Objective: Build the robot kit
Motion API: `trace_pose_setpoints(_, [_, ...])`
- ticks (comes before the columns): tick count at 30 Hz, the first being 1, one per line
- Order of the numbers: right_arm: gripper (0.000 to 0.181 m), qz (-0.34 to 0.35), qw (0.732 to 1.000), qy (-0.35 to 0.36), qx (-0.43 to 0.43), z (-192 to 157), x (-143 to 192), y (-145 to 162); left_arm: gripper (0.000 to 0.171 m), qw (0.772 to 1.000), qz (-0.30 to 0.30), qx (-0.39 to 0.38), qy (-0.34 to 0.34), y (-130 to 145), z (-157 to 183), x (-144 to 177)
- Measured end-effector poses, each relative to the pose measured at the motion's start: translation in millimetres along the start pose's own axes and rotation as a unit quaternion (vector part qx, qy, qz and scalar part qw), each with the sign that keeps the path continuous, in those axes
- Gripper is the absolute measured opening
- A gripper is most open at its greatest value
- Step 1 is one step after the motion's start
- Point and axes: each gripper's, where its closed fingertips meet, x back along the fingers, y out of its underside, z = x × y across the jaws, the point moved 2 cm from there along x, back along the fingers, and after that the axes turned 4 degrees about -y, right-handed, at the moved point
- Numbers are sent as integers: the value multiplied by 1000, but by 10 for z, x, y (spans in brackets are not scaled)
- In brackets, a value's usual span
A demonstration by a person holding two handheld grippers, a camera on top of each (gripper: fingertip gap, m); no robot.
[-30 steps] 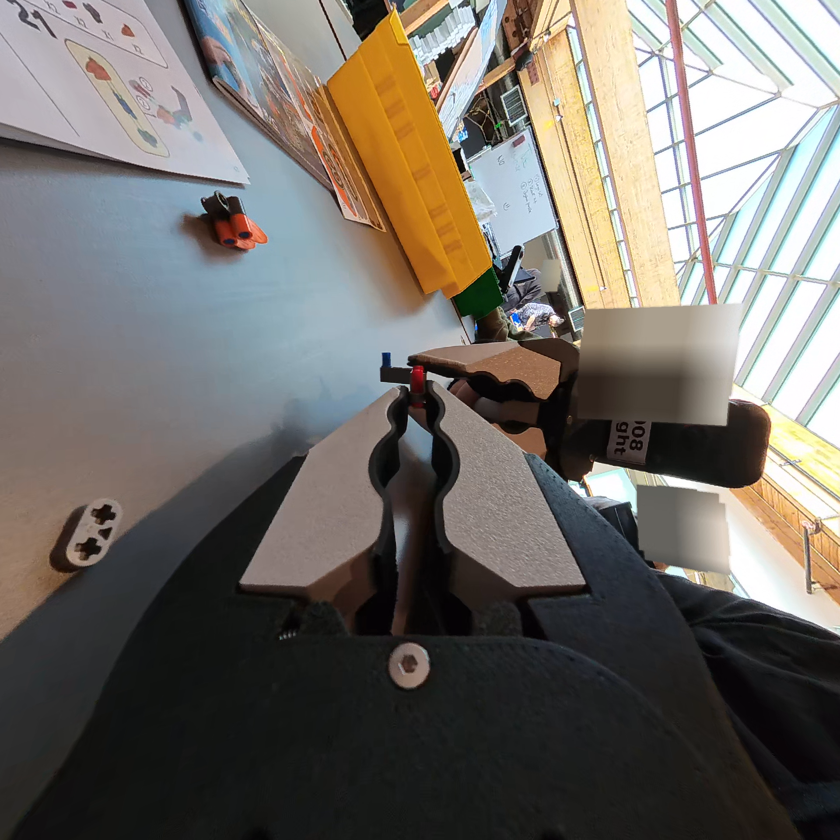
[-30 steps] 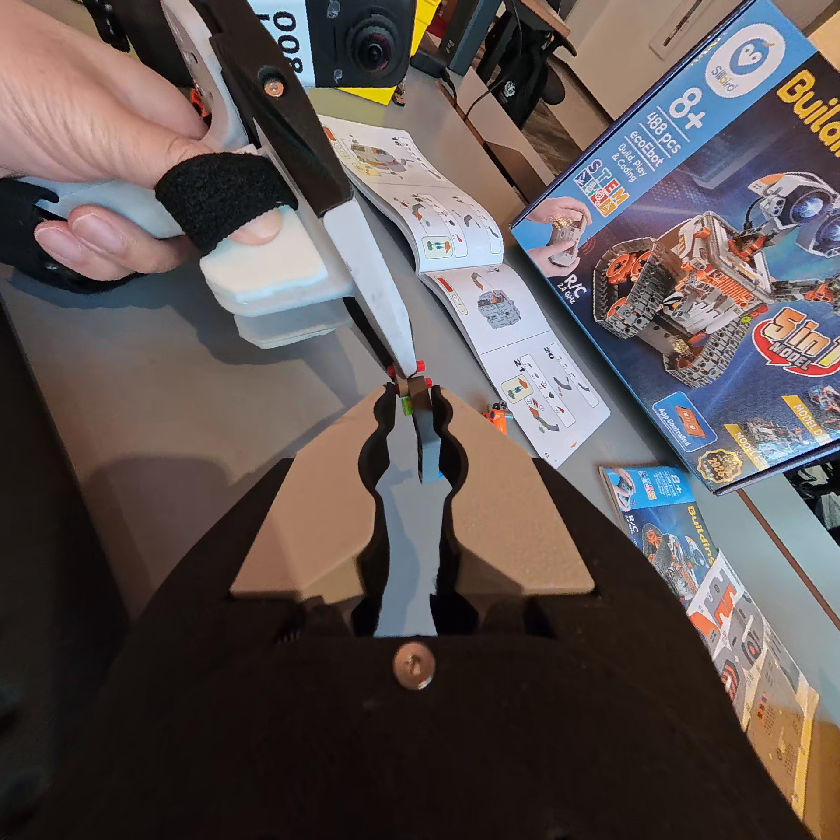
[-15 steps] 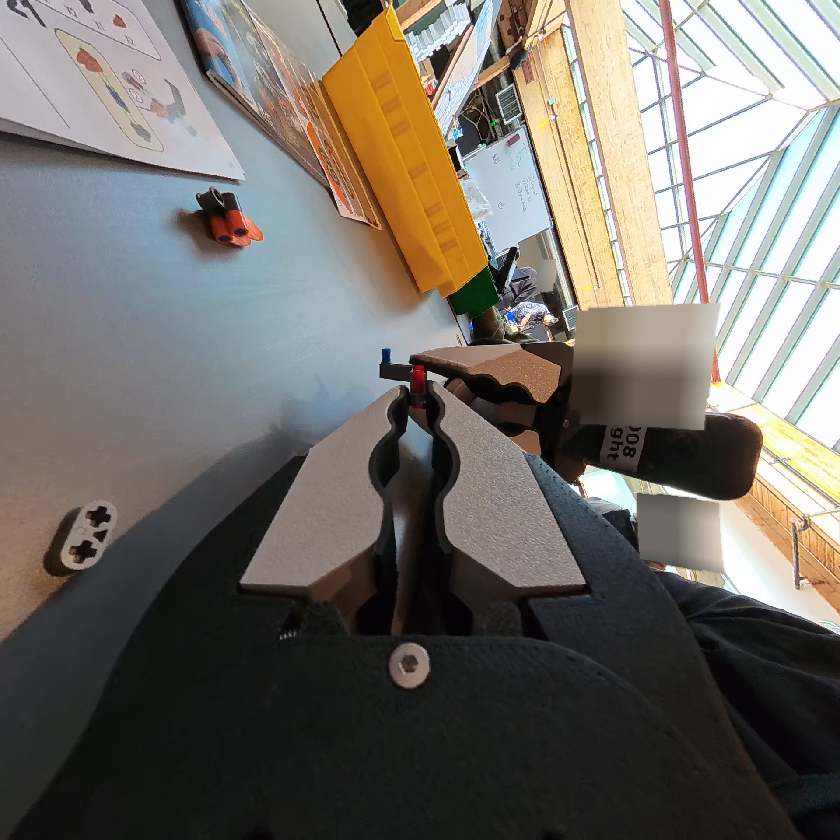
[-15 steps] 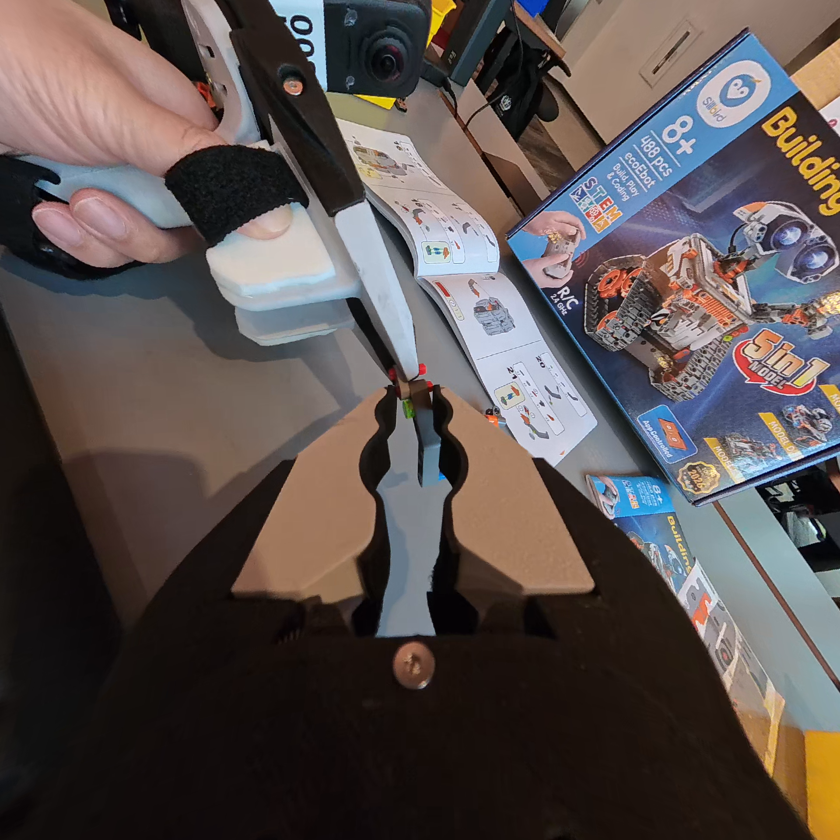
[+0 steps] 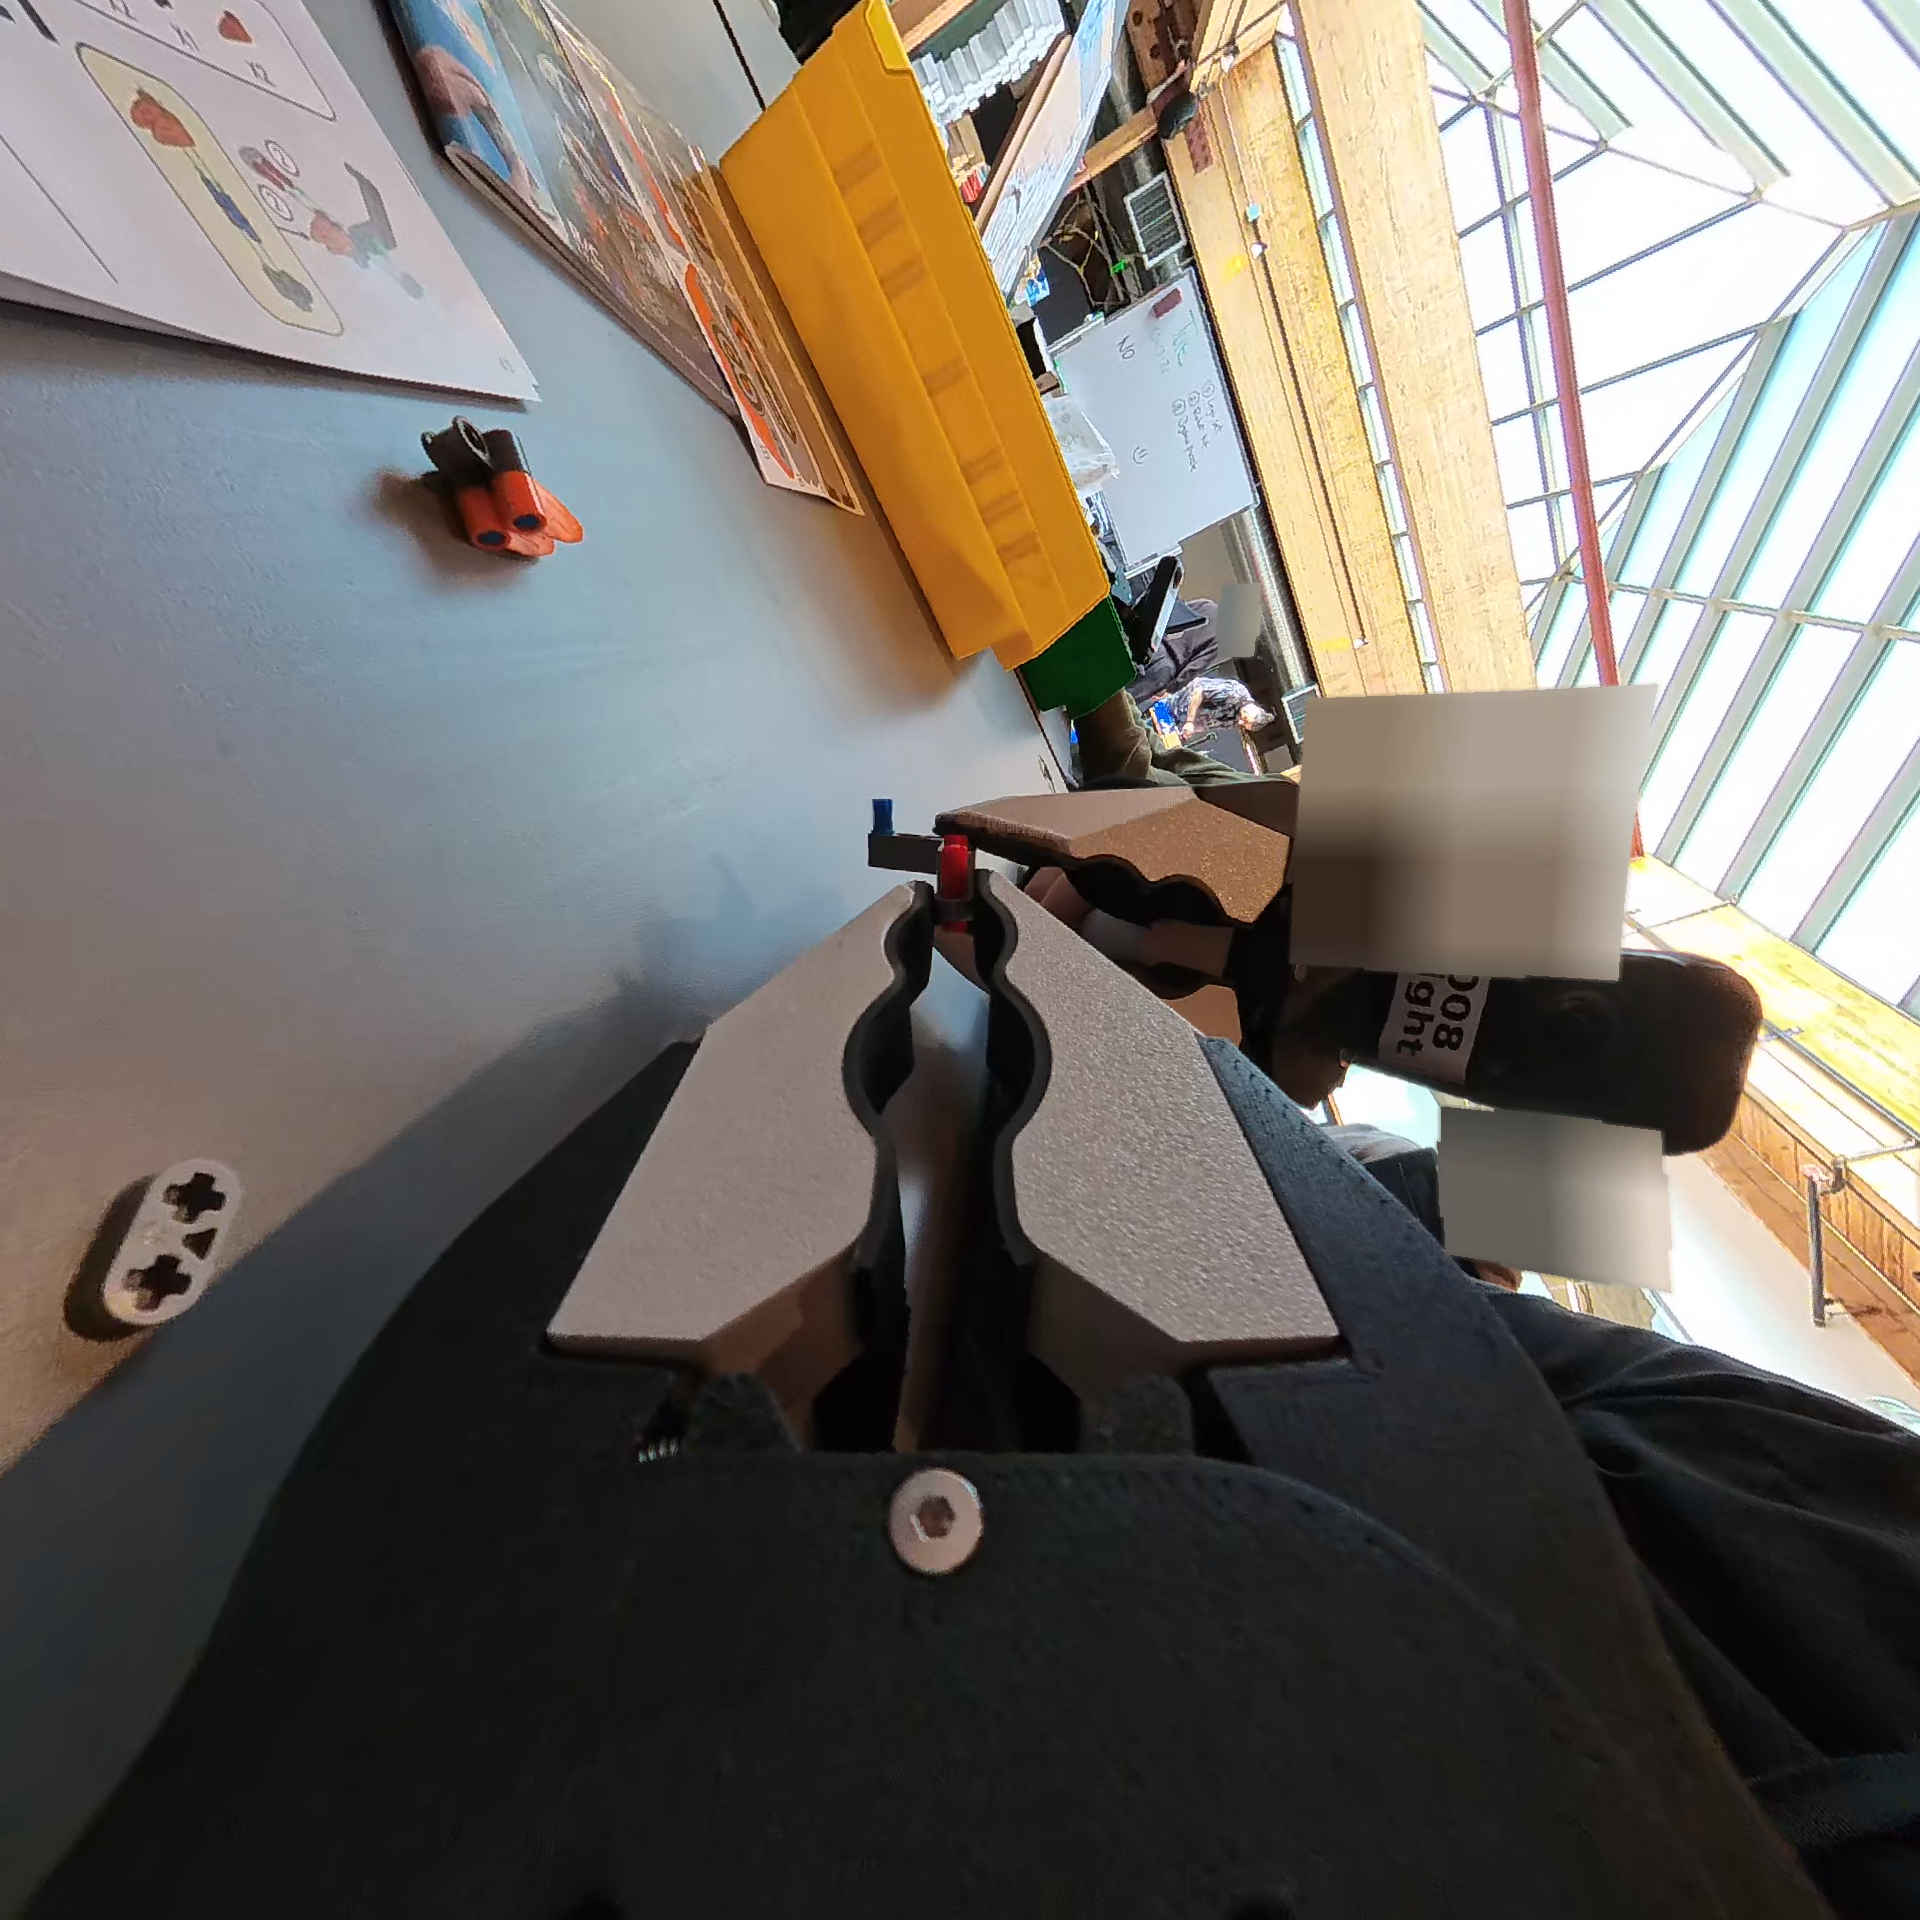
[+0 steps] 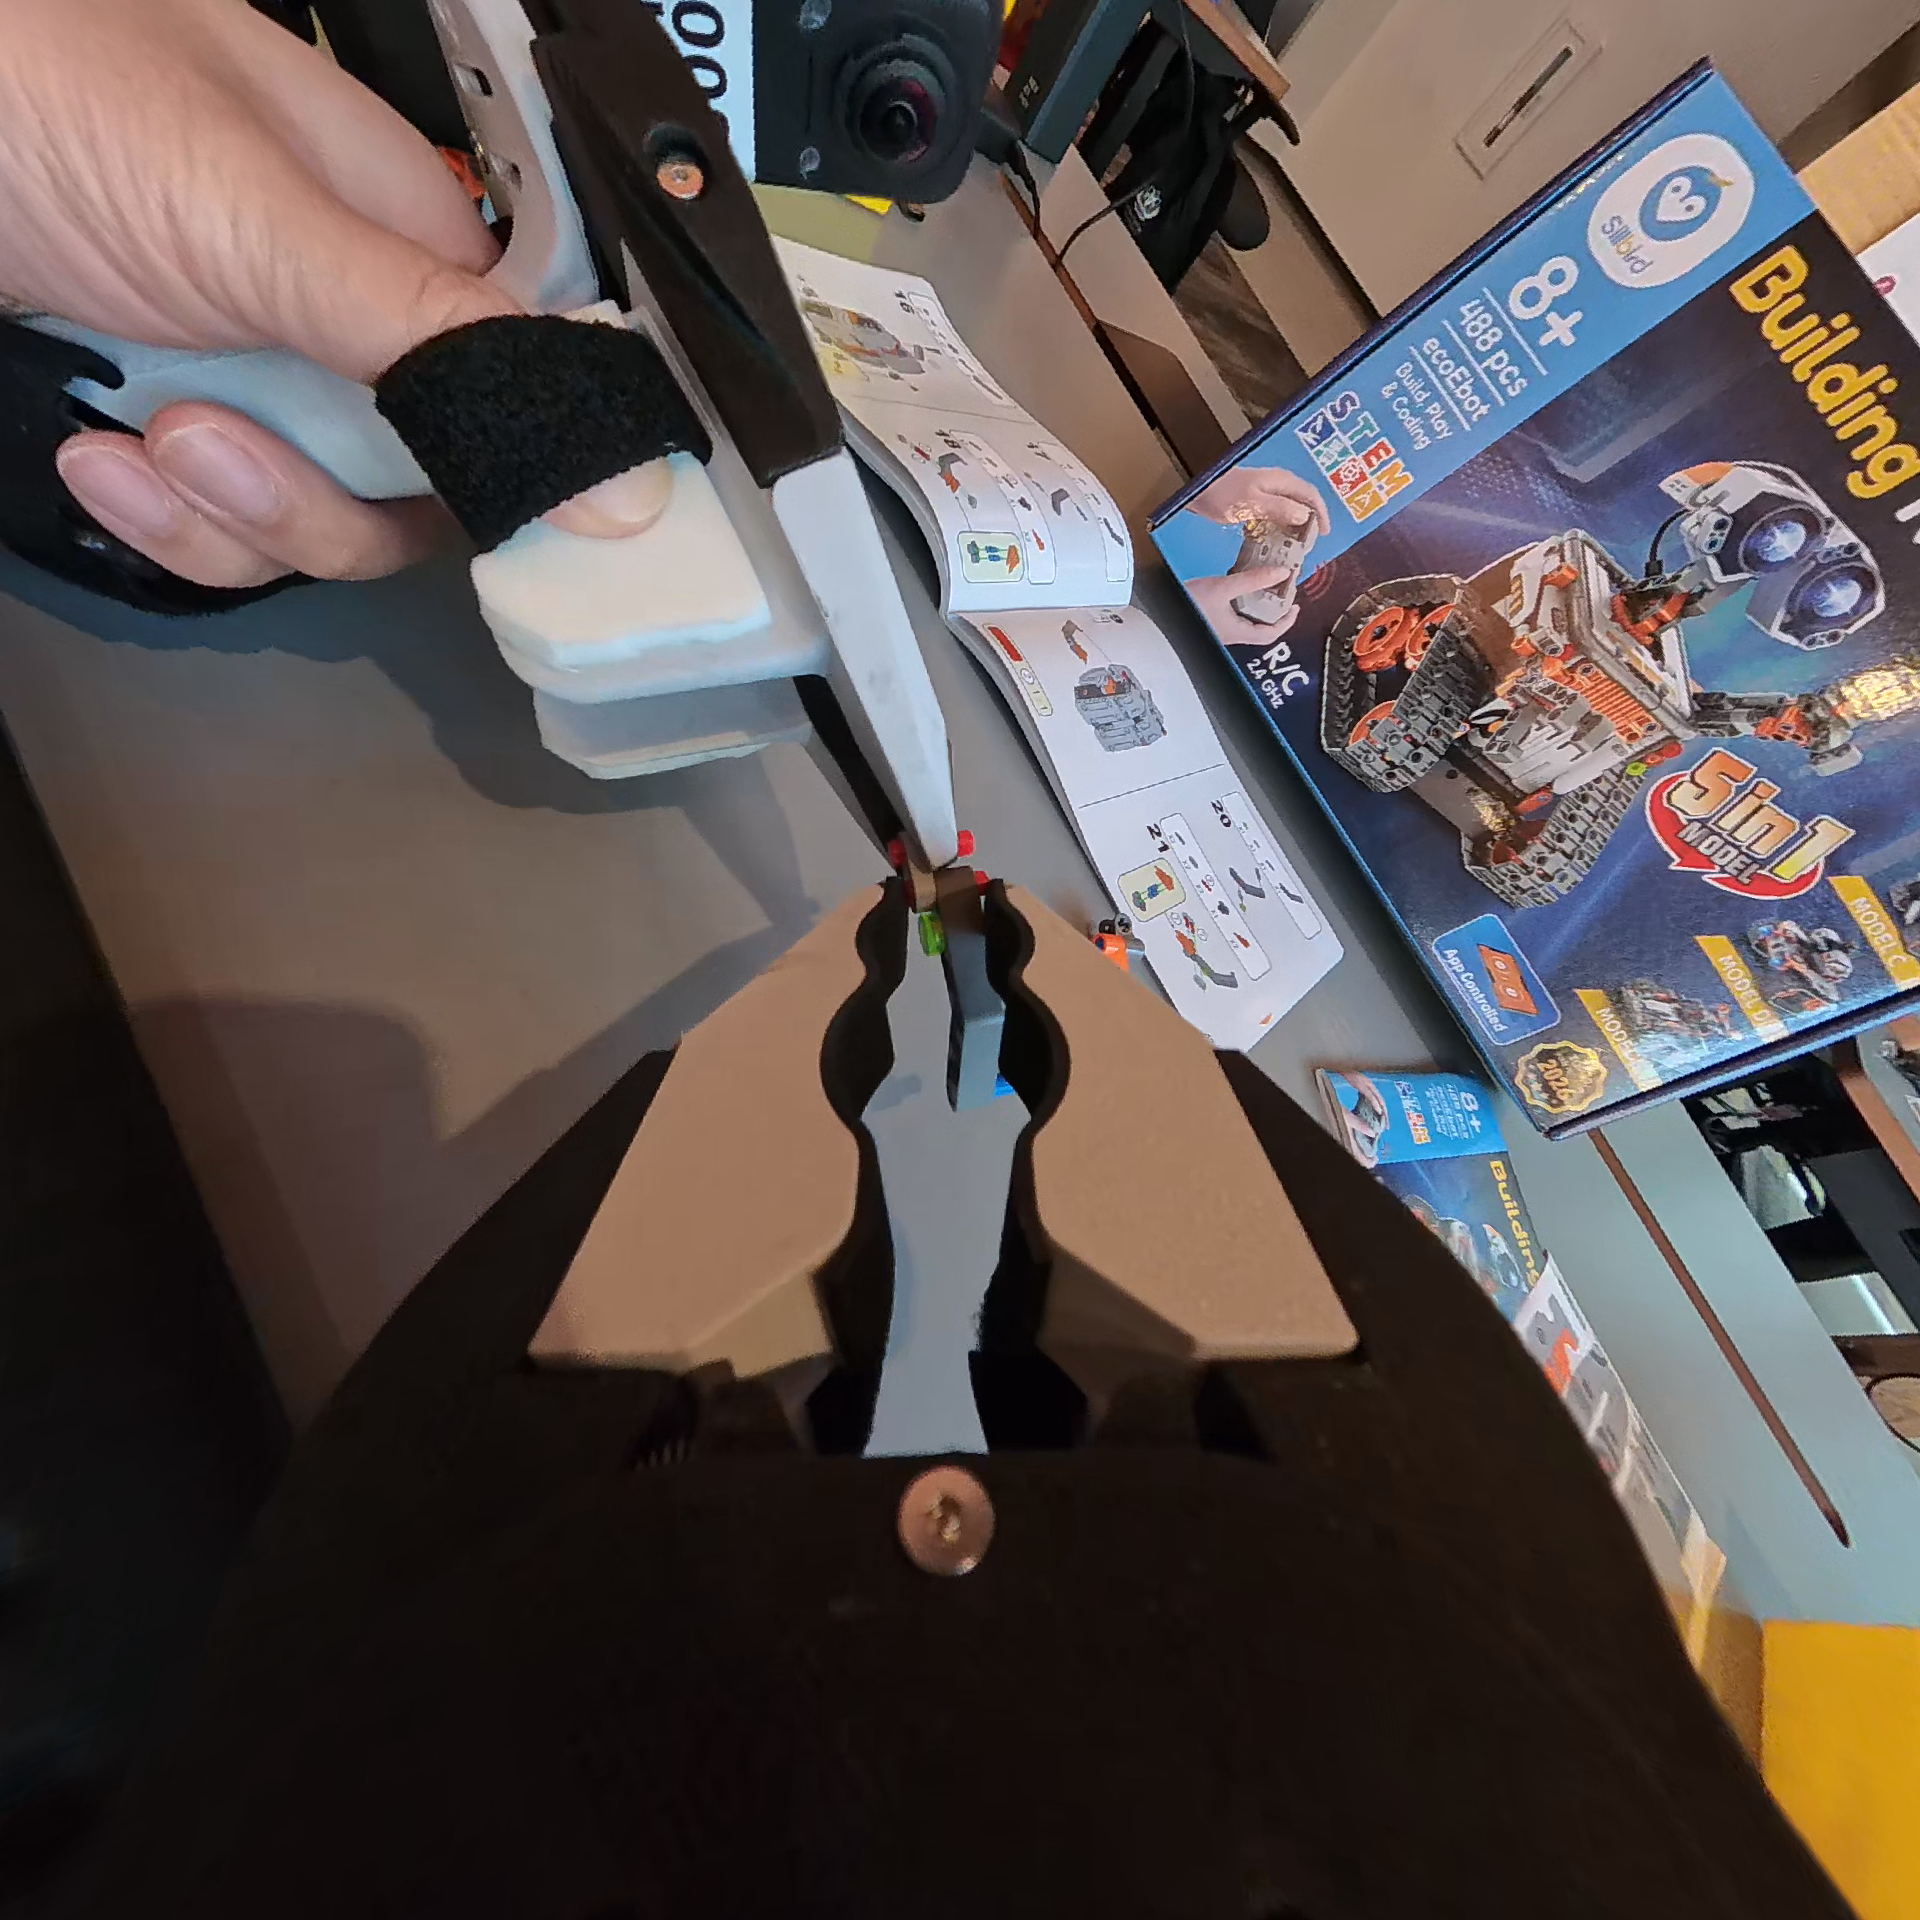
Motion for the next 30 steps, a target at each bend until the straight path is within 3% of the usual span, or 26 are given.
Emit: trace_pose_setpoints(30, [15,29,999,18,26,40,16,-39,6,1000,6,-22,5,-31,36,-6])
